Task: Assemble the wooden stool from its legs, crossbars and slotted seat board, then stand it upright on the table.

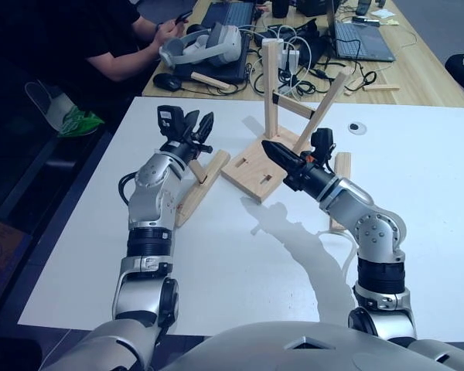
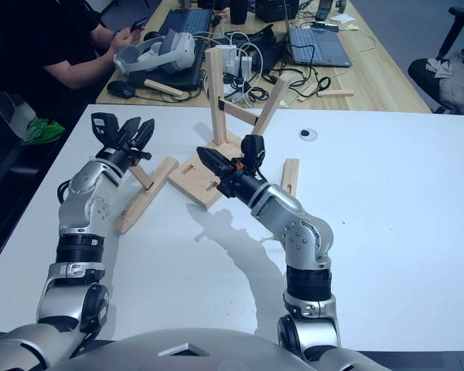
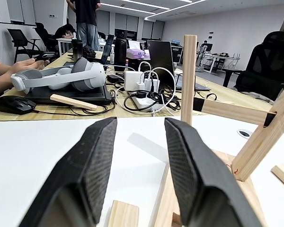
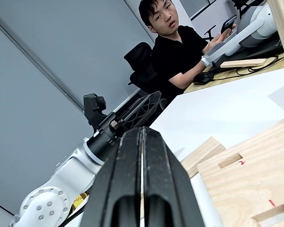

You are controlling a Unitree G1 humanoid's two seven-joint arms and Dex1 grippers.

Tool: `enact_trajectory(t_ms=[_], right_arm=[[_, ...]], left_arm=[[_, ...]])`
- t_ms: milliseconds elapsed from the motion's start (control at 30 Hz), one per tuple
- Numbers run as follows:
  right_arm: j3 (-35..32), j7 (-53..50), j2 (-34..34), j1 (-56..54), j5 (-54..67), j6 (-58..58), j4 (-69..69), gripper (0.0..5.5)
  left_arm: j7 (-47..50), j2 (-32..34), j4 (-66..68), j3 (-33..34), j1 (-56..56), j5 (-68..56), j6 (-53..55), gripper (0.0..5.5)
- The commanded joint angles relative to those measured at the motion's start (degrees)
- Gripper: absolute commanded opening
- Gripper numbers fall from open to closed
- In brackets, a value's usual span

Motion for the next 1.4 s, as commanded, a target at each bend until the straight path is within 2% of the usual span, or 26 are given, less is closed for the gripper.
enact_trajectory(t_ms=[33,133,233,300,433,533,733,867,1000,1100,1200,1400], right_arm=[[-0.68,-0.3,-0.63,0.48,0.06,-0.48,0.18,0.0],[-0.36,-0.31,-0.39,0.34,-0.01,-0.81,0.49,0.0],[-0.18,-0.29,-0.2,-0.08,-0.09,-1.24,0.99,0.0],[0.05,-0.2,-0.09,-0.37,-0.16,-1.4,1.31,0.0],[0.19,-0.08,-0.24,-0.28,0.06,-1.34,1.1,0.0],[0.27,-0.06,-0.46,0.01,0.29,-0.98,0.68,0.0],[0.38,-0.32,-0.24,0.35,0.29,-1.05,0.53,0.0],[0.35,-0.29,-0.22,0.14,0.28,-1.02,0.75,0.0],[0.05,-0.4,-0.24,-0.21,0.12,-1.26,1.17,0.0],[0.01,-0.49,0.06,-0.47,-0.08,-1.66,1.57,0.0],[0.04,-0.43,0.22,-0.38,-0.18,-1.96,1.66,0.0],[-1.02,-0.68,0.24,0.21,0.33,-2.32,1.82,0.0]], left_arm=[[3.11,-1.11,-8.41,2.02,-1.96,-4.17,7.72,1.84],[7.1,0.29,-13.82,5.13,-10.67,-7.04,11.42,1.84],[7.93,2.16,-10.91,5.31,-15.53,-6.08,12.99,1.84],[7.16,2.26,-7.69,3.6,-13.57,-4.32,12.92,1.84],[5.33,-1.26,1.8,-3.4,-1.82,1.69,8.6,1.84],[6.18,-3.03,5.25,-3.85,0.7,2.99,6.81,1.84],[6.47,-3.18,4.45,-0.58,-4.02,0.82,6.53,1.84],[8.78,-2.8,-2.13,4.12,-10.11,-4.89,12.35,1.84],[13.06,1.78,-4.97,12.03,-19.76,-10.88,17.95,1.84],[14.24,7.39,-1.45,13.09,-17.73,-7.55,20.12,1.84],[13.33,9.95,-0.91,10.35,-10.64,-3.86,21.97,1.84],[9.0,5.04,-11.54,-0.17,1.1,-2.67,25.64,1.84]])
